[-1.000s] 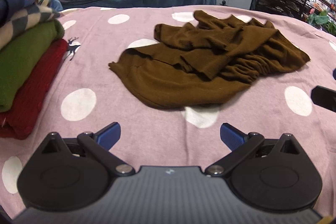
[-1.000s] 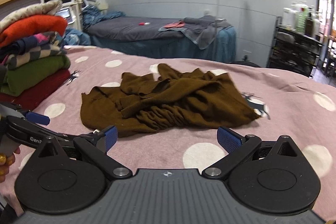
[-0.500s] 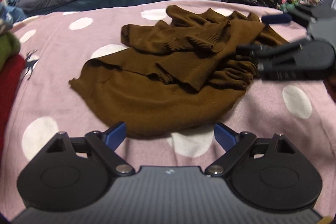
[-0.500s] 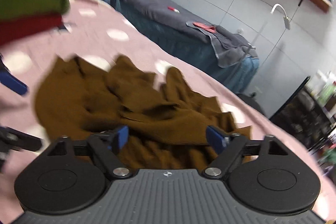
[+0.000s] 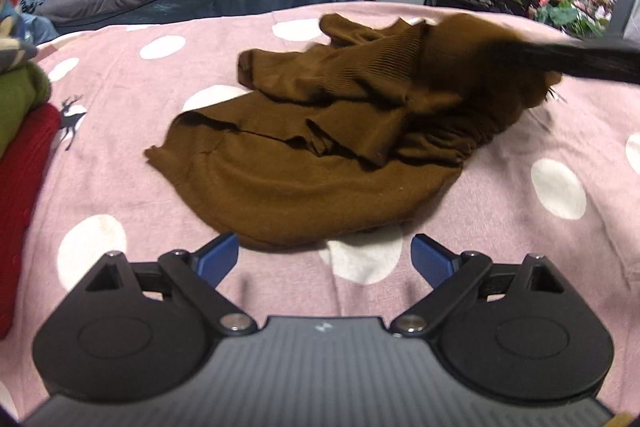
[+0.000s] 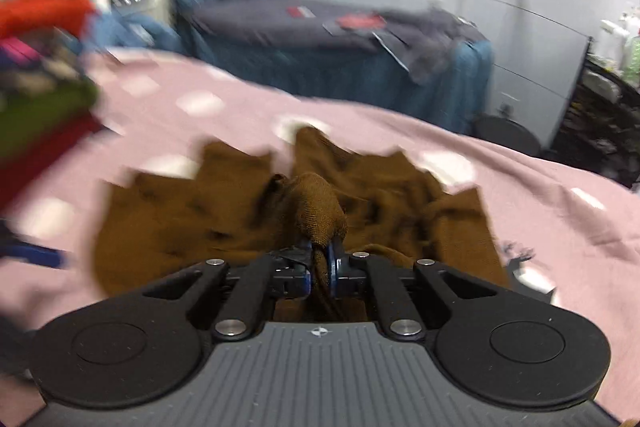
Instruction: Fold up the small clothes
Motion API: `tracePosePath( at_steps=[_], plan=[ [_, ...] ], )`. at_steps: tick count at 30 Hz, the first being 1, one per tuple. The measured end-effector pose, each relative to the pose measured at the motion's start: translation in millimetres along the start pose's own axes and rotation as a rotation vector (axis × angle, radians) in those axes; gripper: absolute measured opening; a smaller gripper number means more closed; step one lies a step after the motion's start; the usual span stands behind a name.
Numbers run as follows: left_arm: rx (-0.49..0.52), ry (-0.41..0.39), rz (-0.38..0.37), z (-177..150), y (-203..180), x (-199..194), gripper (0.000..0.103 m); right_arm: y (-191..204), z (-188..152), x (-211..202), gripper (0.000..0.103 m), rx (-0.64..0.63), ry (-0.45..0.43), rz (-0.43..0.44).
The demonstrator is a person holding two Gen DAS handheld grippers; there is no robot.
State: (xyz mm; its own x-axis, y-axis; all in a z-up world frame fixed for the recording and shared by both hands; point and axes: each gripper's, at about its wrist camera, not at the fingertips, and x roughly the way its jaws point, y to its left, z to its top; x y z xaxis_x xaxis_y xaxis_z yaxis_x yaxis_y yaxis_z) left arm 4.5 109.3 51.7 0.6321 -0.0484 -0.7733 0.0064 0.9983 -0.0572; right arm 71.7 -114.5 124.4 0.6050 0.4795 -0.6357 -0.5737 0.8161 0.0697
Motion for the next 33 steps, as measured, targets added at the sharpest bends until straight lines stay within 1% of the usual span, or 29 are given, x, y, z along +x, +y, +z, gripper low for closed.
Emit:
tracePosePath(
  at_steps=[3, 6, 9, 10, 12, 14, 15, 17, 19, 20, 21, 22, 23, 24, 25, 26, 27, 28, 29, 30, 31, 32, 33],
  plan=[
    [-0.033, -0.014, -0.006, -2, 6, -12, 0.095, 3, -16, -58, 0.012, 0.071, -0.024, 0.074],
    [-0.048, -0.044, -0.002, -5, 5, -25, 0.095, 0, -35, -113, 0.011, 0.135, -0.021, 0.147],
    [-0.063, -0.061, -0.037, -8, 1, -38, 0.095, -7, -56, -162, 0.010, 0.143, -0.014, 0.202],
    [-0.072, -0.064, -0.059, -8, 0, -43, 0.095, -9, -65, -177, 0.010, 0.137, -0.002, 0.199],
    [-0.077, -0.065, -0.095, -8, -4, -50, 0.096, -11, -82, -195, 0.010, 0.118, 0.057, 0.146],
    [-0.061, -0.061, -0.104, -8, -10, -53, 0.099, -15, -100, -210, 0.008, 0.128, 0.105, 0.128],
    [-0.053, -0.056, -0.107, -7, -13, -53, 0.099, -18, -107, -214, 0.005, 0.145, 0.111, 0.124],
    [-0.054, -0.045, -0.125, -6, -19, -50, 0.100, -23, -121, -216, 0.005, 0.188, 0.140, 0.115],
    [-0.071, -0.030, -0.160, -4, -27, -42, 0.101, -23, -128, -206, 0.006, 0.200, 0.151, 0.057],
    [-0.077, -0.027, -0.175, -3, -32, -36, 0.101, -24, -130, -203, 0.007, 0.230, 0.143, 0.038],
    [-0.079, -0.023, -0.174, -2, -38, -30, 0.102, -26, -131, -199, 0.013, 0.272, 0.125, 0.031],
    [-0.073, -0.017, -0.158, 0, -43, -22, 0.102, -26, -132, -195, 0.021, 0.315, 0.106, 0.029],
    [-0.057, -0.010, -0.132, 3, -49, -13, 0.102, -25, -134, -193, 0.034, 0.351, 0.090, 0.027],
    [-0.047, -0.008, -0.110, 7, -53, -6, 0.101, -24, -137, -192, 0.041, 0.376, 0.078, 0.027],
    [-0.046, -0.016, -0.107, 11, -56, 3, 0.101, -23, -139, -191, 0.041, 0.389, 0.069, 0.025],
    [-0.045, -0.025, -0.120, 14, -59, 11, 0.101, -21, -138, -190, 0.046, 0.390, 0.066, 0.023],
    [-0.039, -0.022, -0.135, 18, -61, 20, 0.094, -20, -139, -190, 0.050, 0.386, 0.067, 0.021],
    [-0.033, -0.001, -0.140, 20, -64, 30, 0.083, -20, -142, -192, 0.051, 0.387, 0.065, 0.022],
    [-0.029, 0.035, -0.151, 22, -65, 41, 0.043, -20, -145, -194, 0.054, 0.392, 0.064, 0.021],
    [-0.042, 0.061, -0.175, 23, -65, 48, 0.016, -20, -146, -196, 0.057, 0.397, 0.066, 0.020],
    [-0.075, 0.049, -0.202, 24, -59, 47, 0.015, -24, -148, -196, 0.057, 0.402, 0.065, 0.019],
    [-0.108, 0.028, -0.230, 26, -50, 43, 0.007, -27, -149, -197, 0.058, 0.408, 0.063, 0.013],
    [-0.134, 0.007, -0.246, 29, -40, 37, 0.006, -28, -150, -196, 0.059, 0.414, 0.063, 0.004]
  ],
)
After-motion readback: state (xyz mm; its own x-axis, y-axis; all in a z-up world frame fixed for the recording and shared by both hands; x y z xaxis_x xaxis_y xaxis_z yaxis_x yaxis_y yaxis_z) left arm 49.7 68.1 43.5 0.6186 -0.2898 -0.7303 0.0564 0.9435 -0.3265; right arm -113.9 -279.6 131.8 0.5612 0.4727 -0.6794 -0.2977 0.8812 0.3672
